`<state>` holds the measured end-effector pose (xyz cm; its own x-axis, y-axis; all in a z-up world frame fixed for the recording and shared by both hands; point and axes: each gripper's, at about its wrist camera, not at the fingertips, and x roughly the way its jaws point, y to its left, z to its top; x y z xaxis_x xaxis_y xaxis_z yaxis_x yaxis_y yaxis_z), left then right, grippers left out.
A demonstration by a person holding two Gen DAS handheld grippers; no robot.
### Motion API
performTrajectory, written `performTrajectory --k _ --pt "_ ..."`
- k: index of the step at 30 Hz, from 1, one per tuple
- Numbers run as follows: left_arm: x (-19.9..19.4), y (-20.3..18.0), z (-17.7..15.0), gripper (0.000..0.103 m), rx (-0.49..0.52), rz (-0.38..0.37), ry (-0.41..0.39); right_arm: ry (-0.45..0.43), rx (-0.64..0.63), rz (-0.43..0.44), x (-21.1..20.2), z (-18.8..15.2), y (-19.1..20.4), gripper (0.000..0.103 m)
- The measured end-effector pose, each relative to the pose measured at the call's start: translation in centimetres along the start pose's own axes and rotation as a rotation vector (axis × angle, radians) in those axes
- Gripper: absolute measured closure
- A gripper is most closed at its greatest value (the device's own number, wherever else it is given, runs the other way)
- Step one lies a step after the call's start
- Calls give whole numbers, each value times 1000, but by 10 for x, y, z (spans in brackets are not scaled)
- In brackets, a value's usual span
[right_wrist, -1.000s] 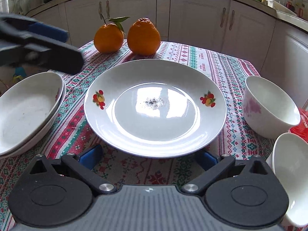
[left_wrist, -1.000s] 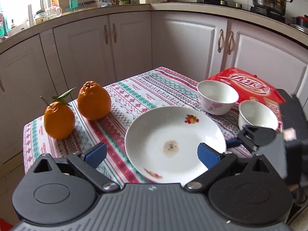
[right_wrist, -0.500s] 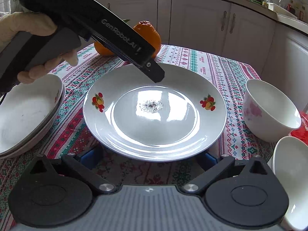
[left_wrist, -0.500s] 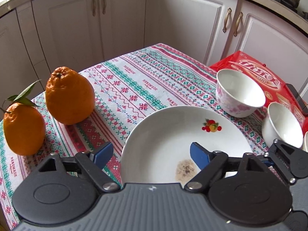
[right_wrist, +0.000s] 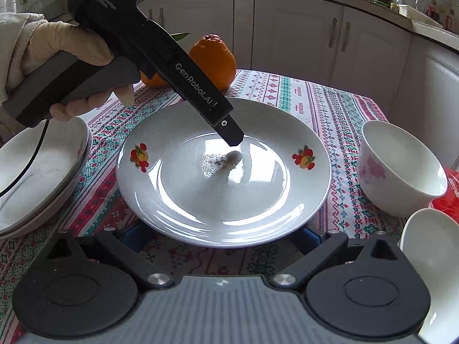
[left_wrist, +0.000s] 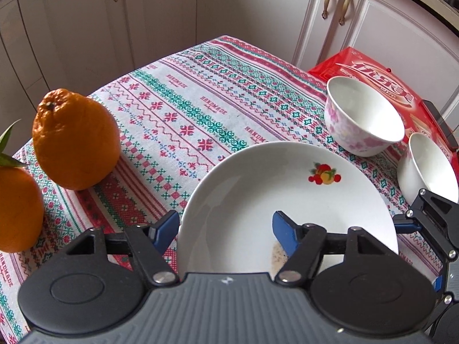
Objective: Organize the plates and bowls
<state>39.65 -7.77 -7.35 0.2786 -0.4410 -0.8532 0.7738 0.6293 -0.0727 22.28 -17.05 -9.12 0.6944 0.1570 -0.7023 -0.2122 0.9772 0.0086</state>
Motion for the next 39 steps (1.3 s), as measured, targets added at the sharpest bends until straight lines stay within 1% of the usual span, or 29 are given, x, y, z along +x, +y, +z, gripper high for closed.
performTrajectory --k 1,9,23,28,39 --pt "2 0 1 38 3 -6 7 2 0 1 0 0 0 2" --pt "3 2 4 39 8 -29 16 1 4 5 2 1 1 2" --pt "-8 -4 -4 39 3 -22 9 9 -16 6 -5 3 5 3" --pt "-19 -8 -7 39 -3 -17 -3 0 -28 11 -14 5 6 3" --pt "-60 -21 -23 39 -21 14 -50 -35 -70 33 -40 7 17 3"
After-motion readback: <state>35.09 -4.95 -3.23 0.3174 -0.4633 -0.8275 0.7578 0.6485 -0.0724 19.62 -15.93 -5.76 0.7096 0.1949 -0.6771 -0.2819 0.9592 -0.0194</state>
